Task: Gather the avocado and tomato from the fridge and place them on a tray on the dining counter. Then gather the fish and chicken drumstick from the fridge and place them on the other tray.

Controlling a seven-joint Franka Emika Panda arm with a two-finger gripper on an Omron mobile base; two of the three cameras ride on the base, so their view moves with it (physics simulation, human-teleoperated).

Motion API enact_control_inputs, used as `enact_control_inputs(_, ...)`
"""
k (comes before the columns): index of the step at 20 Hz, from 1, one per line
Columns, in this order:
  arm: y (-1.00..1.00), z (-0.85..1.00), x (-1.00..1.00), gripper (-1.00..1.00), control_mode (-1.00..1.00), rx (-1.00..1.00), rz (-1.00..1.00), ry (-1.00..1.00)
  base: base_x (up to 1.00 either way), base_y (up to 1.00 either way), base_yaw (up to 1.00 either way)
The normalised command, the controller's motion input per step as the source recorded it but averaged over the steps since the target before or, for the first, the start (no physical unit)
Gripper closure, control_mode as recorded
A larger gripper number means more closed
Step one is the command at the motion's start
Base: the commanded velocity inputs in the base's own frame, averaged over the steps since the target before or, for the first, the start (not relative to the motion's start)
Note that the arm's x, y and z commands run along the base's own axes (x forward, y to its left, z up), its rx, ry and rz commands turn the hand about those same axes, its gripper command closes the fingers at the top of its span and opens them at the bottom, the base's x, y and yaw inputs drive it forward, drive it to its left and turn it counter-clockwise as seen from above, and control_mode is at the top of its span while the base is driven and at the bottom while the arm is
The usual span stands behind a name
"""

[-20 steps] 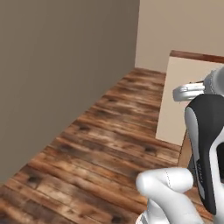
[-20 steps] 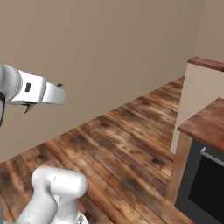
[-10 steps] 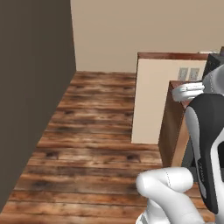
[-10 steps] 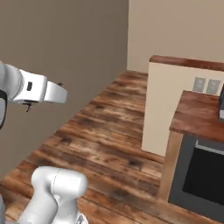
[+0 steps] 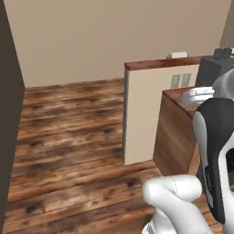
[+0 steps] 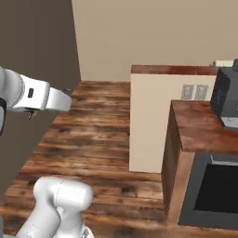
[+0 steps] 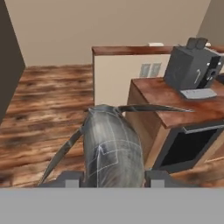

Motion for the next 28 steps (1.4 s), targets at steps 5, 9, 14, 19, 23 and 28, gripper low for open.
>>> enact_control_inputs(5, 0.0, 0.0, 0.0, 1.0, 1.0, 0.0, 0.0, 0.0, 0.96, 1.0, -0.15)
enact_control_inputs(9, 0.0, 0.0, 0.0, 1.0, 1.0, 0.0, 0.0, 0.0, 1.0, 1.0, -0.11)
enact_control_inputs(14, 0.0, 0.0, 0.0, 1.0, 1.0, 0.0, 0.0, 0.0, 1.0, 0.99, -0.15)
enact_control_inputs(19, 0.0, 0.0, 0.0, 1.0, 1.0, 0.0, 0.0, 0.0, 1.0, 0.52, -0.34)
enact_control_inputs(23, 0.0, 0.0, 0.0, 1.0, 1.0, 0.0, 0.0, 0.0, 0.93, 0.49, -0.64)
enact_control_inputs(28, 0.0, 0.0, 0.0, 1.0, 1.0, 0.0, 0.0, 0.0, 0.93, 0.79, -0.71)
